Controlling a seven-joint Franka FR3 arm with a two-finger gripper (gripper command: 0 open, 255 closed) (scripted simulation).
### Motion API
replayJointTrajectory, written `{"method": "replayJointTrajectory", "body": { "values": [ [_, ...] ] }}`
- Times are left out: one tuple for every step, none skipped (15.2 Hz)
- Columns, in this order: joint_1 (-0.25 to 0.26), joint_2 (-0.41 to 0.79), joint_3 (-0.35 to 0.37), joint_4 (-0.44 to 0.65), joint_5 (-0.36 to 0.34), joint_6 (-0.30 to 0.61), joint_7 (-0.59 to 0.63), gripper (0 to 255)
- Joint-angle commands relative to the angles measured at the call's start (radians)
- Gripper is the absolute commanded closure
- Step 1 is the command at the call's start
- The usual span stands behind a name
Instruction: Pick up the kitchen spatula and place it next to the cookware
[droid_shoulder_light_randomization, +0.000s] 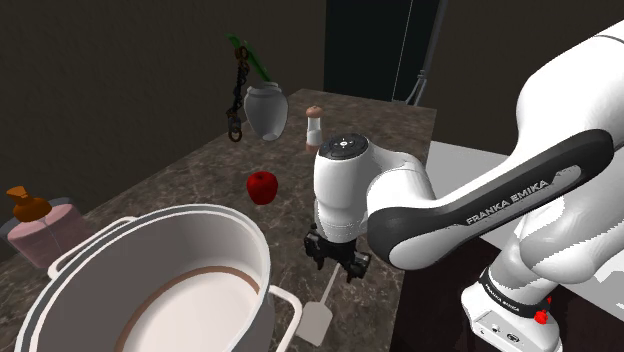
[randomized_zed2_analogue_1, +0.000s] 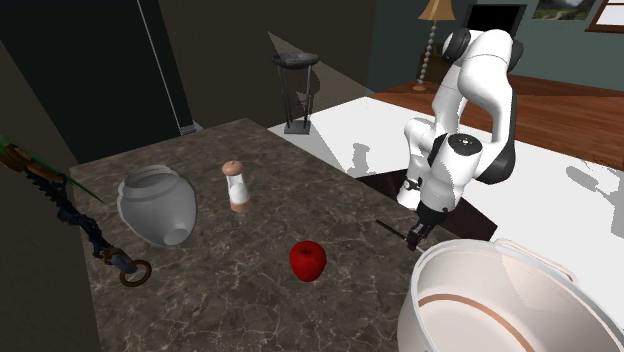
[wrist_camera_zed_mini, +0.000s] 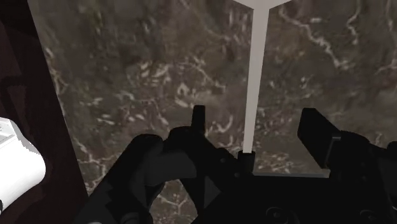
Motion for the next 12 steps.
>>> {"method": "replayJointTrajectory", "body": {
  "values": [
    [0.0, 0.0, 0.0, 0.0, 0.0, 0.0, 0.0, 0],
    [0.0, 0.0, 0.0, 0.0, 0.0, 0.0, 0.0, 0],
    [0.0, 0.0, 0.0, 0.0, 0.0, 0.0, 0.0, 0],
    [0.0, 0.0, 0.0, 0.0, 0.0, 0.0, 0.0, 0],
    [0.009, -0.027, -0.013, 0.017, 0.015, -0.04, -0.013, 0],
    [0.016, -0.051, -0.026, 0.036, 0.027, -0.079, -0.023, 0],
    [0.023, -0.073, -0.039, 0.055, 0.036, -0.118, -0.032, 0],
    [0.027, -0.088, -0.048, 0.072, 0.041, -0.148, -0.037, 0],
    [0.027, -0.088, -0.048, 0.072, 0.041, -0.148, -0.037, 0],
    [0.027, -0.088, -0.048, 0.072, 0.041, -0.148, -0.037, 0],
    [0.027, -0.088, -0.049, 0.072, 0.041, -0.148, -0.037, 0],
    [0.027, -0.088, -0.049, 0.072, 0.041, -0.148, -0.037, 0]
  ]
}}
